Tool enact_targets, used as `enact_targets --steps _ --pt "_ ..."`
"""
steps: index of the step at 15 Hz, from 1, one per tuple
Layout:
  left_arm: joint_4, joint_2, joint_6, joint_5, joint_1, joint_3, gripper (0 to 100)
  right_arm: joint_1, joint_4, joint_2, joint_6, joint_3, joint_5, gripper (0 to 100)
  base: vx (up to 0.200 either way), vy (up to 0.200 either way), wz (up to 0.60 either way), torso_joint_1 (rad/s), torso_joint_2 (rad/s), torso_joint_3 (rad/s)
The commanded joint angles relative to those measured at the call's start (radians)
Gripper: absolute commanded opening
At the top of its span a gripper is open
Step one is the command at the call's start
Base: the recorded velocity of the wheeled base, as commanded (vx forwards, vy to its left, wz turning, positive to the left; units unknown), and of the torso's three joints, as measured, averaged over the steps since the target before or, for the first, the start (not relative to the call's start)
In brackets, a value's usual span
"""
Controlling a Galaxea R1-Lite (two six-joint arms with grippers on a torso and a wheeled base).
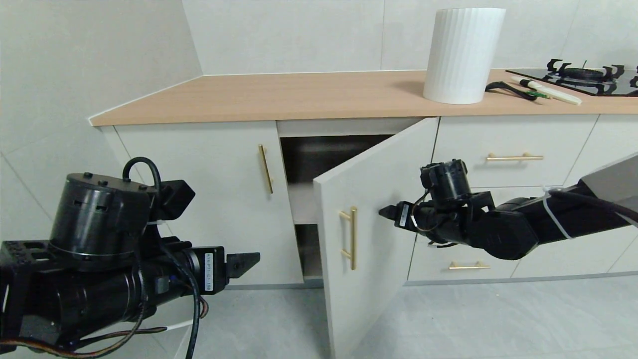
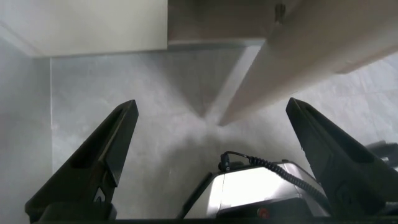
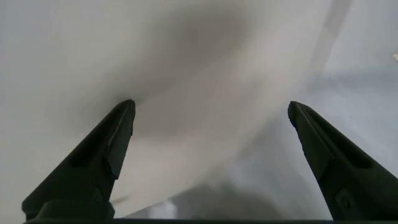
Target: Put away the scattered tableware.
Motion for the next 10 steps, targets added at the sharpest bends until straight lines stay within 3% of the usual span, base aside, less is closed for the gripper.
enact_targets --steps 1,6,10 --pt "-0.001 0.001 0.0 0.001 0.0 0.0 100 0.007 -0.034 0.033 0.01 0.001 -0.001 100 0.2 0.0 0.0 0.002 0.0 -0.012" --pt "-0.002 0.002 0.0 0.004 0.0 -0.003 100 0.01 -0.054 0.036 0.052 -0.007 0.002 100 0.0 0.0 0.0 0.0 0.0 0.0" --pt "-0.002 0.005 -0.002 0.005 0.0 -0.006 100 0.016 -0.121 0.091 0.204 -0.091 0.024 100 0.0 0.0 0.0 0.0 0.0 0.0"
